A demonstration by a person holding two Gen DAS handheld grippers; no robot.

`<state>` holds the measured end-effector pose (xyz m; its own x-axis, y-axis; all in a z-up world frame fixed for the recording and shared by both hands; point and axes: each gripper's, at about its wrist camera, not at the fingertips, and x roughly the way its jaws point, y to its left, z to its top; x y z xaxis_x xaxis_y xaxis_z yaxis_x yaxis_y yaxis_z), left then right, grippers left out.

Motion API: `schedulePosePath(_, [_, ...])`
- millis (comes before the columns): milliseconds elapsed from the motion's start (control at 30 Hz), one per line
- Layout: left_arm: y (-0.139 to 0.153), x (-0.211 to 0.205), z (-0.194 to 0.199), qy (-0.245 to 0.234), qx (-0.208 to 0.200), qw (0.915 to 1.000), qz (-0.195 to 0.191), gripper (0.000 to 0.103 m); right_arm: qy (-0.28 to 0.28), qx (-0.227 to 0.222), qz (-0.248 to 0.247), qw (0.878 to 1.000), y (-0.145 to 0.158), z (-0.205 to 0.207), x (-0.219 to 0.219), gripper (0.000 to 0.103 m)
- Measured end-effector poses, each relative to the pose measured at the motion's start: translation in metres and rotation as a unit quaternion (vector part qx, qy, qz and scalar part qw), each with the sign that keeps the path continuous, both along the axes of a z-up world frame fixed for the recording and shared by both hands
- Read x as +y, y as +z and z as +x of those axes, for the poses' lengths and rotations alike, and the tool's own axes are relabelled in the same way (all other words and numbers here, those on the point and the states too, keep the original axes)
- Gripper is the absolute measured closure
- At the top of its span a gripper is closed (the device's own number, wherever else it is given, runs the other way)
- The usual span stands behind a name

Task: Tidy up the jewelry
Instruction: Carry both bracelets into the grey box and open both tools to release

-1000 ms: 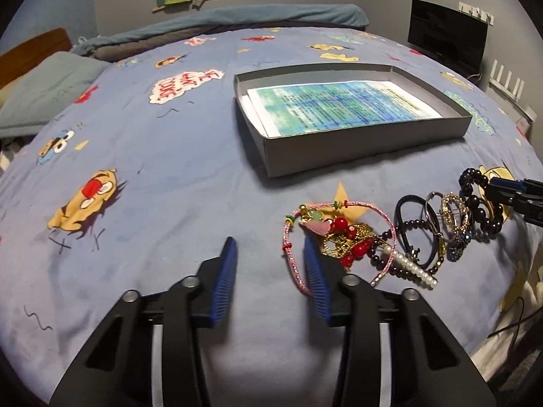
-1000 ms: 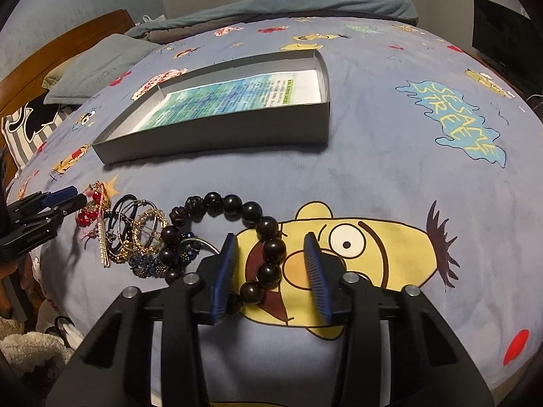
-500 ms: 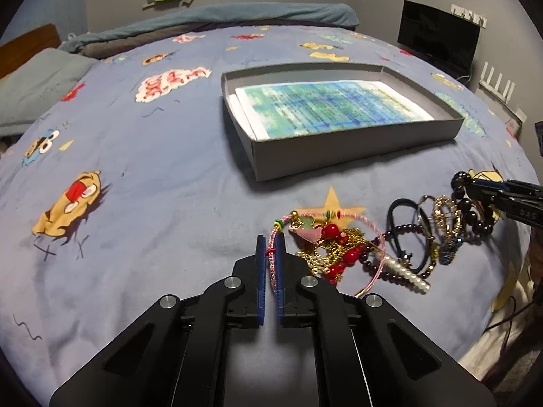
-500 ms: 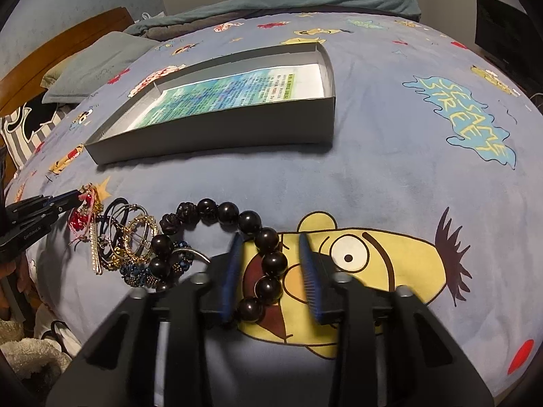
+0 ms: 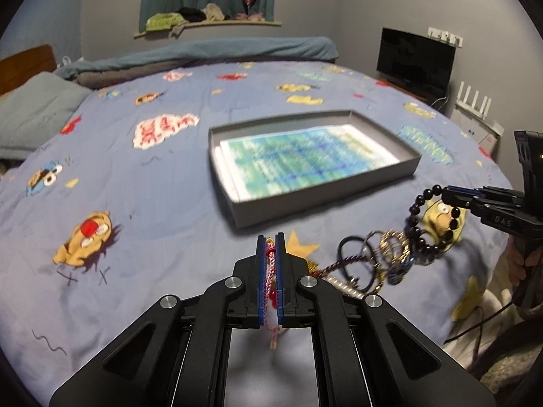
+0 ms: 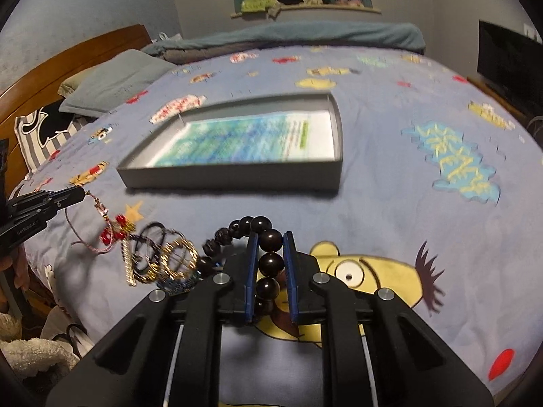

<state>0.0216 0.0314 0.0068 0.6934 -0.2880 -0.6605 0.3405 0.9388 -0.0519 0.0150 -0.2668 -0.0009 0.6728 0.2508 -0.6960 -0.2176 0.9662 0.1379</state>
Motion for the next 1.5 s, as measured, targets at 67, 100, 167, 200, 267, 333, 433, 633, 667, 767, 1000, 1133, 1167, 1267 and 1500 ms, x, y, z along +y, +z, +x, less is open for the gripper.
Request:
schedulePosePath(67, [0.01, 0.0, -0.002, -0.003, -0.01, 0.9999, -0.005, 0.098, 0.003, -0.016, -0.007, 1.0, 0.01, -0.002, 0.003, 0.089])
schedulePosePath(100, [0.014, 0.0, -0.002, -0.004, -0.014, 0.9999, -0.007, 0.098, 0.004, -0.02, -0.006, 1.0, 0.014, -0.002, 0.003, 0.089])
schedulePosePath(167, [0.023, 0.001, -0.003, -0.006, -0.023, 0.9997, -0.011, 0.098, 0.009, -0.029, -0.004, 1.0, 0.024, -0.002, 0.003, 0.089])
schedulePosePath(200, [0.025, 0.001, -0.003, -0.006, -0.026, 0.9996, -0.011, 0.098, 0.011, -0.033, -0.004, 0.999, 0.028, -0.002, 0.003, 0.089])
schedulePosePath(267, [0.034, 0.0, 0.0, -0.009, -0.035, 0.9993, -0.012, 0.098, 0.012, -0.047, -0.008, 0.999, 0.039, -0.001, 0.003, 0.089])
schedulePosePath(333, [0.039, -0.001, 0.003, -0.011, -0.039, 0.9991, -0.012, 0.098, 0.012, -0.056, -0.01, 0.998, 0.048, 0.0, 0.004, 0.089])
schedulePosePath(433, [0.048, -0.001, 0.011, -0.013, -0.046, 0.9988, -0.013, 0.098, 0.01, -0.073, -0.017, 0.997, 0.062, 0.005, 0.003, 0.089])
schedulePosePath(633, [0.061, -0.005, 0.047, -0.012, -0.053, 0.9984, -0.015, 0.098, 0.002, -0.097, -0.02, 0.995, 0.083, 0.03, -0.001, 0.089])
schedulePosePath(667, [0.061, -0.006, 0.052, -0.011, -0.052, 0.9985, -0.016, 0.098, -0.001, -0.102, -0.019, 0.995, 0.086, 0.038, -0.001, 0.089])
schedulePosePath(767, [0.059, -0.012, 0.078, -0.011, -0.046, 0.9987, -0.018, 0.098, -0.009, -0.108, -0.019, 0.994, 0.088, 0.056, -0.001, 0.089])
schedulePosePath(1000, [0.034, -0.029, 0.15, 0.001, -0.017, 0.9998, 0.011, 0.098, -0.024, -0.084, -0.004, 0.996, 0.071, 0.12, 0.003, 0.089])
schedulePosePath(1133, [0.019, -0.035, 0.185, 0.0, 0.009, 0.9999, 0.004, 0.098, -0.019, -0.066, 0.012, 0.998, 0.055, 0.152, 0.01, 0.089])
schedulePosePath(1167, [0.016, -0.037, 0.191, -0.003, 0.014, 0.9999, -0.002, 0.098, -0.019, -0.058, 0.016, 0.998, 0.049, 0.162, 0.011, 0.089])
schedulePosePath(1267, [-0.001, -0.038, 0.21, 0.005, 0.038, 0.9992, -0.005, 0.098, -0.024, -0.039, 0.016, 0.999, 0.032, 0.179, 0.013, 0.089])
schedulePosePath(1500, [-0.031, -0.034, 0.227, 0.023, 0.069, 0.9973, 0.009, 0.097, -0.062, 0.003, 0.0, 0.998, -0.002, 0.204, 0.003, 0.089])
